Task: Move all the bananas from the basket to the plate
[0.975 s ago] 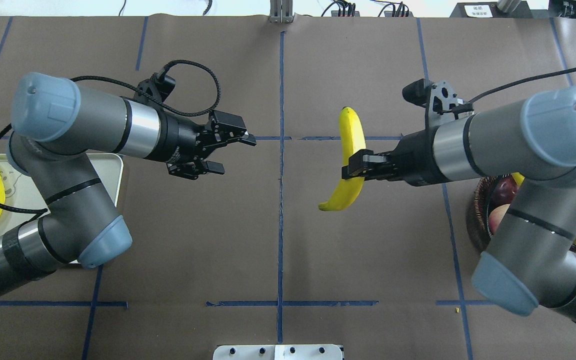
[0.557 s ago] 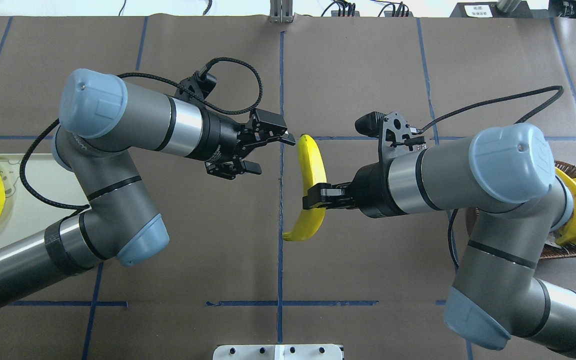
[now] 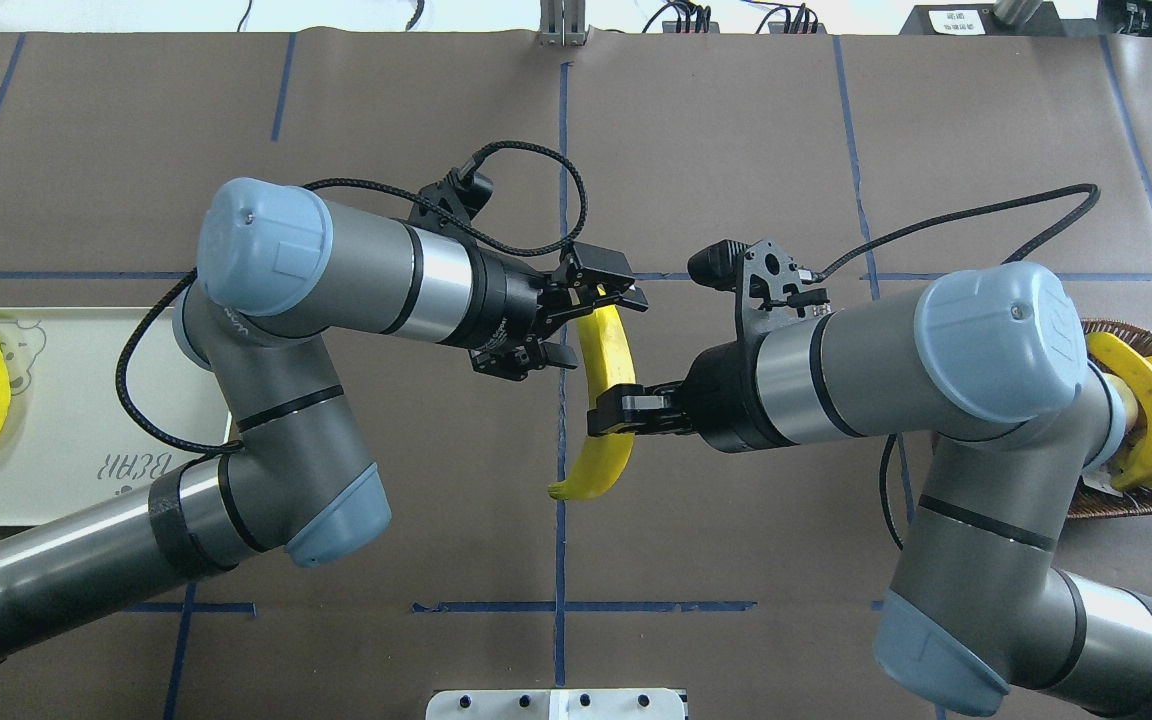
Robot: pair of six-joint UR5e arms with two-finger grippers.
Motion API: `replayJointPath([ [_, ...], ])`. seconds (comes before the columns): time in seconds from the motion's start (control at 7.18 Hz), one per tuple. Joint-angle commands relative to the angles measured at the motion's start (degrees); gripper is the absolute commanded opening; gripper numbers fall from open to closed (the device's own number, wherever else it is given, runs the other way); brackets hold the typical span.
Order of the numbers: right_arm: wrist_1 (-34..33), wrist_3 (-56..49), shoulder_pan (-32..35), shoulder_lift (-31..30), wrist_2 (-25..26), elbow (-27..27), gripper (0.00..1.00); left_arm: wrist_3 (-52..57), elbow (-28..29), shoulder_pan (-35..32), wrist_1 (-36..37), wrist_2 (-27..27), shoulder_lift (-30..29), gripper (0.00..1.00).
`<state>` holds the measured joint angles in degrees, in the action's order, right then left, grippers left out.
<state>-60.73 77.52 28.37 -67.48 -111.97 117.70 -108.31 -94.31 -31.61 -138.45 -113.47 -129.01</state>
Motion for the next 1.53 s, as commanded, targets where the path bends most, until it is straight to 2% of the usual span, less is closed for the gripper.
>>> replayJointPath([
  [0.0,0.00,-0.09,0.02,0.06,-0.09,-0.02,0.01,-0.06,-0.08,0.67,-0.07,0.62,-0.01,0.58],
  [0.14,0.00,-0.09,0.11,-0.02,-0.26,-0.02,0.07,0.64,-0.09,0.67,-0.15,0.53,0.16,0.01],
  [0.28,-0.09,-0.09,0.02,-0.20,-0.26,-0.19,0.72,2.56,-0.09,0.59,-0.15,0.53,0.17,0.00],
  [0.42,-0.09,0.00,0.02,-0.20,-0.09,-0.28,1.00,2.32,-0.09,0.50,-0.07,0.53,0.17,0.00],
  [0.84,-2.18,0.17,0.63,-0.46,-0.70,2.07,1.00,2.75,0.00,-2.56,0.46,0.27,0.69,0.00],
  [0.97,-6.81,0.26,0.89,-0.81,-0.79,5.75,1.00,3.19,-0.09,-3.71,2.72,-1.38,2.78,0.00],
  [1.25,-18.49,0.09,4.30,-1.07,-2.36,12.52,1.00,14.29,-2.62,-7.56,13.50,-2.63,10.41,0.00],
  [1.39,-25.77,-0.61,9.55,-1.25,-6.55,13.86,1.00,20.79,-6.29,-9.15,16.25,-2.28,17.32,0.00],
])
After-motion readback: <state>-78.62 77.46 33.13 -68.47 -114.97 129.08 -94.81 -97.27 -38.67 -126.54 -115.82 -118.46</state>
